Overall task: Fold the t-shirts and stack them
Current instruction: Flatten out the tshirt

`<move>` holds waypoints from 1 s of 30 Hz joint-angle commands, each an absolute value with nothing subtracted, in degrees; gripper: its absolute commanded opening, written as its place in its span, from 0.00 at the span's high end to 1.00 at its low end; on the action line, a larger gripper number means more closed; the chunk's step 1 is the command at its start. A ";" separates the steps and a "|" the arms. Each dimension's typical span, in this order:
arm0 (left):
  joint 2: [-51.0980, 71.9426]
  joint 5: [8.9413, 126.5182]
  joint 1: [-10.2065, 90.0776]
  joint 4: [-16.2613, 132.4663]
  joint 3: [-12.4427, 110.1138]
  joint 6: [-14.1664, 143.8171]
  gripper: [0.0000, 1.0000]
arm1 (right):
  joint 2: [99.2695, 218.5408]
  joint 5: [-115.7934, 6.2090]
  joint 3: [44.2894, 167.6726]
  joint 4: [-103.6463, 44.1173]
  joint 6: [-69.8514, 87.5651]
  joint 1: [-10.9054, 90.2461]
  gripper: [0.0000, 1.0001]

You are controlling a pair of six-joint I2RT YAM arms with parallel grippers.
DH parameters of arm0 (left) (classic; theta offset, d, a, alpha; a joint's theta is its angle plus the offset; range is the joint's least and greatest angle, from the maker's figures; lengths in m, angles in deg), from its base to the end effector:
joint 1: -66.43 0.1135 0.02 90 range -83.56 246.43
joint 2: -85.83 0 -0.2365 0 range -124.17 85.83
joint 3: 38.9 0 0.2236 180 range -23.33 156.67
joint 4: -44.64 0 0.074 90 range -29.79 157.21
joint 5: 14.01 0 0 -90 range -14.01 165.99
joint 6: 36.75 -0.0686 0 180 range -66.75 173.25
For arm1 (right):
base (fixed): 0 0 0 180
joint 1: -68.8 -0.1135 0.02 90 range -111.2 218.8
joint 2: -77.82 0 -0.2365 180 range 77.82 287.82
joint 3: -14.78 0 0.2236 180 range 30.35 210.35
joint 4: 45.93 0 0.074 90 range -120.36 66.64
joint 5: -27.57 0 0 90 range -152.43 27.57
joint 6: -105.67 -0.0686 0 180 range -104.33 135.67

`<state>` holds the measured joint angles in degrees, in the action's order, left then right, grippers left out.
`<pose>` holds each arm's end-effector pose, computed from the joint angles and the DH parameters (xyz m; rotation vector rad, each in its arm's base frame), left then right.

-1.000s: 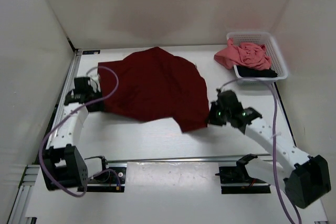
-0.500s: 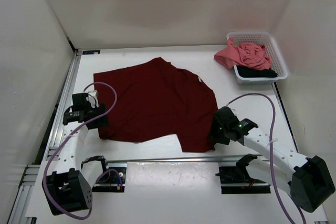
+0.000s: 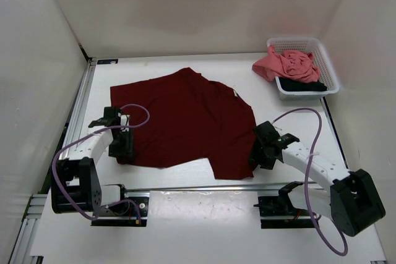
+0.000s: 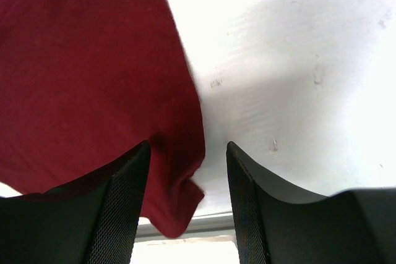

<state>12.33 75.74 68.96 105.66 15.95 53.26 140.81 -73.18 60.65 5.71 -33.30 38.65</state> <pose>0.1901 0.0081 0.1285 -0.0650 2.9605 -0.0006 0.1599 0.0781 0.1266 0.4948 2.6906 0.1282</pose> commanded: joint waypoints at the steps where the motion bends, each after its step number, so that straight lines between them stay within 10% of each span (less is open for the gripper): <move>1: 13.23 76.52 68.63 105.38 16.75 53.25 0.48 | 142.86 -69.47 61.28 2.95 -31.44 39.35 0.43; 7: 15.86 76.52 68.02 105.38 14.02 53.25 0.90 | 143.48 -66.92 60.67 1.10 -29.51 39.35 0.43; 13: 21.13 76.52 68.02 106.52 14.64 53.25 0.90 | 146.46 -61.91 60.67 -0.39 -27.75 39.88 0.58; 16: 23.94 77.31 68.02 106.52 15.68 53.25 0.90 | 147.08 -61.29 60.06 -0.39 -29.49 40.40 0.96; 21: 19.67 77.31 69.86 103.37 23.14 53.25 0.90 | 153.30 -57.43 70.12 -4.61 -24.26 45.40 1.00; 30: -13.65 75.30 74.52 102.39 100.98 53.25 0.90 | 195.52 -52.85 184.94 14.54 -15.33 56.56 1.00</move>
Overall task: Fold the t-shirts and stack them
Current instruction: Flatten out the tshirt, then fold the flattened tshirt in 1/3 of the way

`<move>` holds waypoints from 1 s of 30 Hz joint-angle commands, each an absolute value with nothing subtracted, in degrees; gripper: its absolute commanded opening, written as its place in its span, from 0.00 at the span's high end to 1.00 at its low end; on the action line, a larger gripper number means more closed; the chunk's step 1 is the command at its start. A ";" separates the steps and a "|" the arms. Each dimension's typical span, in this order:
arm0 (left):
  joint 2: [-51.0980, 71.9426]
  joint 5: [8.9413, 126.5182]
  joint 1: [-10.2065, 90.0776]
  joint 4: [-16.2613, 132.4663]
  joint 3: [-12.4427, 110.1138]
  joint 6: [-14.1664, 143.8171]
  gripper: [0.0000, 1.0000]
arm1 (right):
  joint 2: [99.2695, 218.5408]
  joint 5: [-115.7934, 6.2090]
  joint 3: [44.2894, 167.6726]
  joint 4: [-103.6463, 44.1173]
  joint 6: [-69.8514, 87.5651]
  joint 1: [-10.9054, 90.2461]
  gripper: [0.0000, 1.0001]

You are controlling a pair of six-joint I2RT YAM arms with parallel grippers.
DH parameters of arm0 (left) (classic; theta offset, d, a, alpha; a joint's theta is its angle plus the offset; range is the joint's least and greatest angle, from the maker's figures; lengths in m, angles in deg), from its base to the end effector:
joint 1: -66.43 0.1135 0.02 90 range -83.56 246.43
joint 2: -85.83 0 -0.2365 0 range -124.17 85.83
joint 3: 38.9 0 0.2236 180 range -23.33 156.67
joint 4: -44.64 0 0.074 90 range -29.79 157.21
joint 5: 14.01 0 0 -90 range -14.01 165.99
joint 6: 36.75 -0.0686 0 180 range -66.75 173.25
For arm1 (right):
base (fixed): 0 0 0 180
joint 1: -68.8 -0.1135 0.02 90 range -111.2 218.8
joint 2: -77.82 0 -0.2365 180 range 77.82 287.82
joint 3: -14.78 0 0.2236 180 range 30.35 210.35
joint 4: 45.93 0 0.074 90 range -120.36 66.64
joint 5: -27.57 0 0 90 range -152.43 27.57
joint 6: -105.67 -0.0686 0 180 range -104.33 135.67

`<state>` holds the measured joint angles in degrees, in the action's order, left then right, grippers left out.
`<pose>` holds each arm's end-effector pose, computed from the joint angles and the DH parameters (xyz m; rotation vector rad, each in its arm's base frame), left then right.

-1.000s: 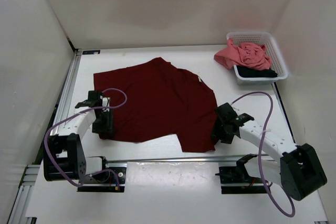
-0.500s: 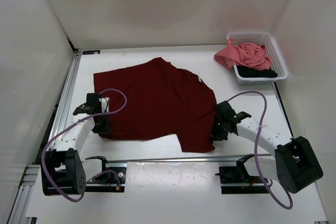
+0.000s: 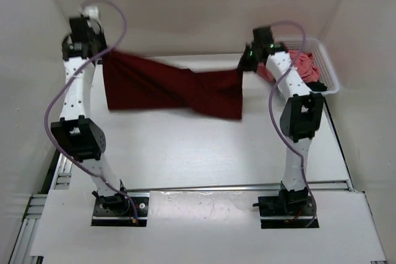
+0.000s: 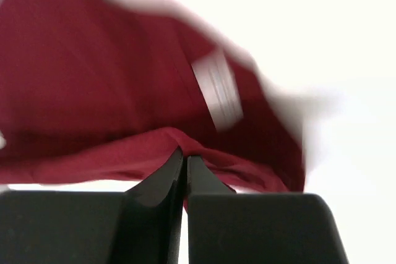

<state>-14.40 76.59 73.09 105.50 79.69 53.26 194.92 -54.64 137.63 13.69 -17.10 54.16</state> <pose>0.3767 0.0447 0.3203 -0.1399 2.3093 0.0711 0.4175 0.1187 0.2318 0.3489 2.5496 0.4978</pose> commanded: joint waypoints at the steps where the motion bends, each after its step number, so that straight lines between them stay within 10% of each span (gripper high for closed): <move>1: -14.79 75.29 74.52 102.39 105.12 53.25 0.90 | 192.29 -52.85 181.20 8.72 -17.01 57.28 1.00; 5: -15.60 75.90 73.73 98.88 108.09 53.25 0.90 | 175.13 -52.85 146.92 -19.18 -22.12 58.51 1.00; 11: -11.47 74.24 73.73 97.65 93.08 53.25 0.90 | 177.76 -48.63 148.31 -2.69 -14.48 57.46 1.00; 30: 24.91 74.40 72.59 97.65 19.05 53.25 0.88 | 134.43 -61.47 64.20 -3.55 -20.96 37.08 1.00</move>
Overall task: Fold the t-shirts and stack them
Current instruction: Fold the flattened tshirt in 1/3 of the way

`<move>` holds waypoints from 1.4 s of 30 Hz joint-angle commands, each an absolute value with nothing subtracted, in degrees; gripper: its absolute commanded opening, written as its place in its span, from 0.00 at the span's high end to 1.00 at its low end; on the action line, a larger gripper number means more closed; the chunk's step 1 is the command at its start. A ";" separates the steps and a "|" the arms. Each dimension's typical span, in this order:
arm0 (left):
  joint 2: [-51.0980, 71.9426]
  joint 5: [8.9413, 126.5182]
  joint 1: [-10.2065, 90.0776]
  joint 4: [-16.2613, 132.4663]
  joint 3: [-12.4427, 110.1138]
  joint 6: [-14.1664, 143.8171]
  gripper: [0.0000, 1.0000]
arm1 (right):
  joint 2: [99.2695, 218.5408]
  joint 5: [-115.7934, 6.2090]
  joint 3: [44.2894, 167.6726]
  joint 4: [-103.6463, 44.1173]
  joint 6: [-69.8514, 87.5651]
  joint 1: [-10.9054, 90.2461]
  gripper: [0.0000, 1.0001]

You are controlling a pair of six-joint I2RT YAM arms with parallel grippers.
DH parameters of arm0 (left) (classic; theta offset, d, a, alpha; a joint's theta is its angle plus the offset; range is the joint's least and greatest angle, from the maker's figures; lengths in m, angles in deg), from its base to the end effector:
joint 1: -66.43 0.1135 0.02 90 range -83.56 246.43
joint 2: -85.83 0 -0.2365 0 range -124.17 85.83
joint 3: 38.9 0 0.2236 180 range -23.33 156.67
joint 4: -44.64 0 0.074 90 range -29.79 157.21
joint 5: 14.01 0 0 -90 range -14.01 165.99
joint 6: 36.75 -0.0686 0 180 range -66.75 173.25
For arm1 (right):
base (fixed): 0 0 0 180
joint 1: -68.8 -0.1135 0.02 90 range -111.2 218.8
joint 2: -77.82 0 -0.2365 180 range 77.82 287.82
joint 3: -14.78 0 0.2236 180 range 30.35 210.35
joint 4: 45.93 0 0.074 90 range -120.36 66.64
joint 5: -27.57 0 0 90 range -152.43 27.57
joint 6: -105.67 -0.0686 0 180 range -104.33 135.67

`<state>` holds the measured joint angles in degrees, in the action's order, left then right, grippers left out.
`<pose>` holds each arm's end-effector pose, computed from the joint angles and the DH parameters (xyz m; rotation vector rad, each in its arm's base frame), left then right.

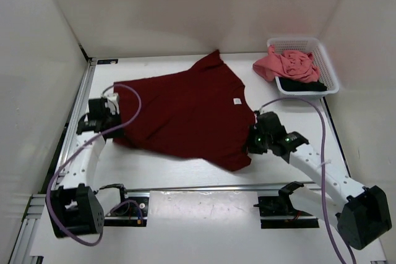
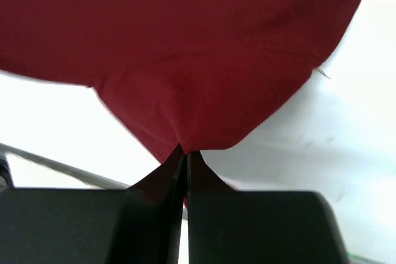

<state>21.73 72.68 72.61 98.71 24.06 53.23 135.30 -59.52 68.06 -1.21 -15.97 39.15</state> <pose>0.2207 0.0199 0.2048 -0.1132 2.5297 -0.0302 0.1803 0.1067 0.1891 0.0196 2.4979 0.5316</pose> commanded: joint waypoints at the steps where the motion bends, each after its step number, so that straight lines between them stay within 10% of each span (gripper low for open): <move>1: 26.14 75.37 72.59 97.65 15.03 53.25 0.88 | 133.38 -61.47 63.05 -3.55 -21.85 35.85 1.00; 11: 39.16 81.26 73.28 98.87 5.57 53.25 0.87 | 133.10 -65.68 67.42 0.05 -18.79 34.78 1.00; 29: 29.06 81.18 76.63 97.47 14.02 53.25 0.86 | 180.20 -59.44 117.77 1.01 -1.30 47.09 1.00; 42: 21.67 85.22 79.35 91.06 17.27 53.25 0.83 | 195.33 -59.53 130.28 2.77 -1.91 47.70 1.00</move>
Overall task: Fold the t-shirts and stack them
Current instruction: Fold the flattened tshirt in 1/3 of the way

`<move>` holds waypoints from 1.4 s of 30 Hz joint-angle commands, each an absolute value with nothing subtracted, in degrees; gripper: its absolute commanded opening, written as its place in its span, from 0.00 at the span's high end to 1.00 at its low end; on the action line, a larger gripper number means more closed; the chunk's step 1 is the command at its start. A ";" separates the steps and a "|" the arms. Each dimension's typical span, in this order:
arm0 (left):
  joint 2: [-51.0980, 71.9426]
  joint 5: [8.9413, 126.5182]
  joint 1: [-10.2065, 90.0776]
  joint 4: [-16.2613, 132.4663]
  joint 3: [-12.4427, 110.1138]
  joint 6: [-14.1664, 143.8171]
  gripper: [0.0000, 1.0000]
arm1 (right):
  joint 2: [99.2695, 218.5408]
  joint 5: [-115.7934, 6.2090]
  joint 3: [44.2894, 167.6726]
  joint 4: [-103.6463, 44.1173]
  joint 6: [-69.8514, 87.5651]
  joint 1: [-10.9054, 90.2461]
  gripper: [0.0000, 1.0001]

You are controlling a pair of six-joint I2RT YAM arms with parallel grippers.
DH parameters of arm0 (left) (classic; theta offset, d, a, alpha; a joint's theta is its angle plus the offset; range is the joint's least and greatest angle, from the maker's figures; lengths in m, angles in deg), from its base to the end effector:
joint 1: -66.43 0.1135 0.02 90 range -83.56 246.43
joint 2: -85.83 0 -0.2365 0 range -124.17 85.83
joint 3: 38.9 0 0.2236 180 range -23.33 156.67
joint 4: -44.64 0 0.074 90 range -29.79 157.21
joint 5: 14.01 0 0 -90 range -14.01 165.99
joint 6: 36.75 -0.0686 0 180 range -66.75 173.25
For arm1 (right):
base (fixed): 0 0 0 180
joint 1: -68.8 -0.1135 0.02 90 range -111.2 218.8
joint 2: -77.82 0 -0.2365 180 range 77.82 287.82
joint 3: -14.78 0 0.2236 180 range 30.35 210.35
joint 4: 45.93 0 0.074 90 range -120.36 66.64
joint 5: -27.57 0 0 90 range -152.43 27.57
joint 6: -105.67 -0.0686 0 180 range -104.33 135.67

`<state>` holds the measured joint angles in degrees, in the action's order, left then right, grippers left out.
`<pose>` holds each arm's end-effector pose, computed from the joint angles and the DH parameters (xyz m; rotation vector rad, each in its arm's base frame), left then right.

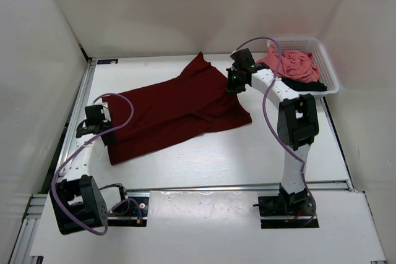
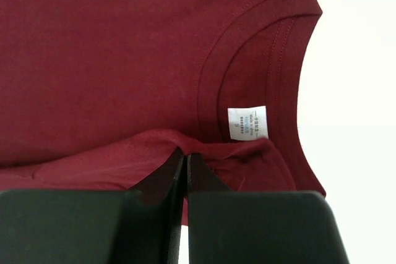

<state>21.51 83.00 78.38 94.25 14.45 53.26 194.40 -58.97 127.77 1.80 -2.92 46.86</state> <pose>0.2006 0.0510 0.1603 -0.3165 2.6153 0.2324 0.4048 0.1675 0.1998 -0.0997 2.5009 0.3752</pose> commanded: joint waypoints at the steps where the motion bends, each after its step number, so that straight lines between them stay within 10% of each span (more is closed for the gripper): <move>1: 20.97 84.61 79.35 90.53 18.06 53.25 0.83 | 195.86 -59.53 130.28 2.77 -1.91 47.70 1.00; 25: 8.84 84.96 79.35 88.33 22.45 53.25 0.68 | 206.14 -63.22 142.49 8.05 -3.04 48.23 0.95; 30: 7.78 89.25 79.35 88.33 22.98 53.25 0.32 | 206.15 -62.43 144.34 9.80 -5.25 49.81 0.50; 42: 9.64 79.07 83.75 105.73 21.15 53.25 0.01 | 186.72 -59.63 111.75 8.93 -5.07 54.82 0.43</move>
<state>9.69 83.19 83.63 100.52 23.08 53.23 188.76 -61.81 116.39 9.82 -5.21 54.58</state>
